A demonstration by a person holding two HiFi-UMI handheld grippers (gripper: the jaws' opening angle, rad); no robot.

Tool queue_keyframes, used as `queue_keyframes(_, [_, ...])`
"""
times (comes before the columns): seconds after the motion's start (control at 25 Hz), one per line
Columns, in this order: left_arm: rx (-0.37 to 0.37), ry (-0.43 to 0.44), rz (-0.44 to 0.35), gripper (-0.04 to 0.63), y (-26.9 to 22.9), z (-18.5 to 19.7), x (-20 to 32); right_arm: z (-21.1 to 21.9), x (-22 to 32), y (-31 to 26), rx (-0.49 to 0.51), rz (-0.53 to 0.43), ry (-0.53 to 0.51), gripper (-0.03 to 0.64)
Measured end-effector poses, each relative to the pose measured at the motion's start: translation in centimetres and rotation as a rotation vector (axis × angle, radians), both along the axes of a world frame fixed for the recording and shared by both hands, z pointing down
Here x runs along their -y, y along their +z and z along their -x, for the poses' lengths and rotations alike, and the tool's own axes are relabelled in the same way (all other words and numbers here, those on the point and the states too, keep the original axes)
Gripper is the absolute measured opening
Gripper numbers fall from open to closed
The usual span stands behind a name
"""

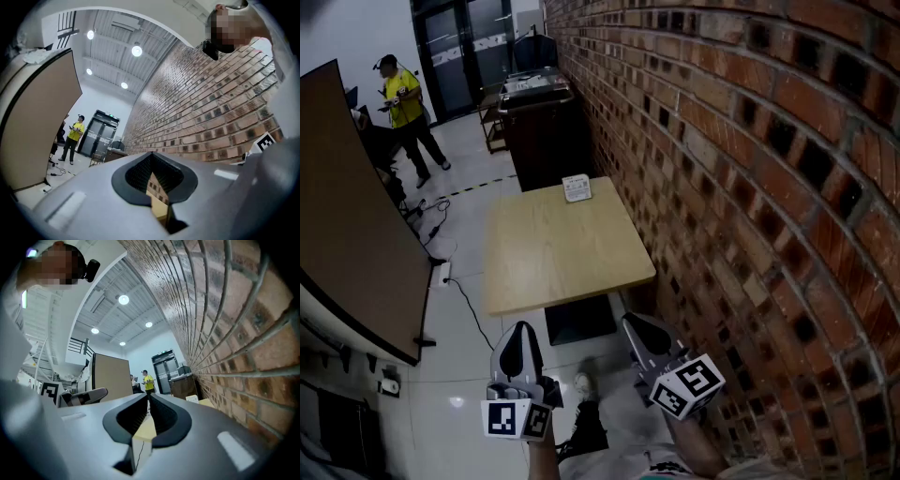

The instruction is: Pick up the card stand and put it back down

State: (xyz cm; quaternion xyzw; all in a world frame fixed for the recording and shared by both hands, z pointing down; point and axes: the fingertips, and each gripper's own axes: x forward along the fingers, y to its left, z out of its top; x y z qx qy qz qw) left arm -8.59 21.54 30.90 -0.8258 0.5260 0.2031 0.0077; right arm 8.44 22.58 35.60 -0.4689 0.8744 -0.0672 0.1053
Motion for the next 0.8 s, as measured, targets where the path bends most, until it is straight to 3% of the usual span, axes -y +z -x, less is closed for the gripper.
queue_keyframes(0.16, [0.078, -0.020, 0.019, 0.005, 0.2, 2.0, 9.0, 1.0, 8.7, -0.6, 0.003, -0.003, 0.029, 0.000])
queue_keyframes(0.4, [0.095, -0.016, 0.006, 0.005, -2.0, 4.6, 22.1, 3.1, 21.8, -2.2, 0.006, -0.012, 0.056, 0.002])
queue_keyframes(0.8, [0.091, -0.039, 0.055, 0.005, -1.1, 4.1, 31.7, 2.5, 31.5, -0.6, -0.067, 0.064, 0.088, 0.046])
